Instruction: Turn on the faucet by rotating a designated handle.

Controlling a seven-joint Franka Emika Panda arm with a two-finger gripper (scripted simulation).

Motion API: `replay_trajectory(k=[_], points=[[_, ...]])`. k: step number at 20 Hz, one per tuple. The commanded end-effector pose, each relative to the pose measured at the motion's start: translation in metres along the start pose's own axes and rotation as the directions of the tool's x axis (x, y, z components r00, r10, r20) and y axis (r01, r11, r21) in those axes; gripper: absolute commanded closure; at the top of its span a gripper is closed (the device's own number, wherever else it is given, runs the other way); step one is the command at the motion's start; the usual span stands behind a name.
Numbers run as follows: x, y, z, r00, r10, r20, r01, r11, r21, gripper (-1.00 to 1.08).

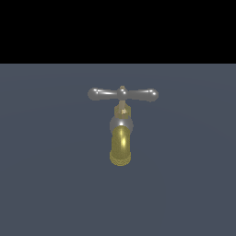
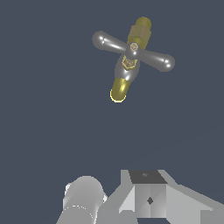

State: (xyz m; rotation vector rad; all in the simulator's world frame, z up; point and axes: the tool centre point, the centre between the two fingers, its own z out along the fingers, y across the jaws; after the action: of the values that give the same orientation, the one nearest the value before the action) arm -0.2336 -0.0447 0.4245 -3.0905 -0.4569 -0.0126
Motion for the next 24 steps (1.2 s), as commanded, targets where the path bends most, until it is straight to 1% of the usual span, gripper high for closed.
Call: replay_trajectory(k=[1,6,12,18,24], points=[[0.002,0.008,0.012,0.998,-0.061,0.001,0.061,0.998,-0.001,1.08],[0.007,0.023,0.034,0.984,-0.179,0.003,0.179,0.984,-0.001,1.08],[0.016,0.04,0.062,0.948,-0.317,0.007,0.317,0.948,-0.002,1.08],[0.028,0.056,0.089,0.894,-0.449,0.01,0.449,0.894,-0.003,1.08],[0.041,0.071,0.116,0.822,-0.569,0.014,0.569,0.822,-0.003,1.08]])
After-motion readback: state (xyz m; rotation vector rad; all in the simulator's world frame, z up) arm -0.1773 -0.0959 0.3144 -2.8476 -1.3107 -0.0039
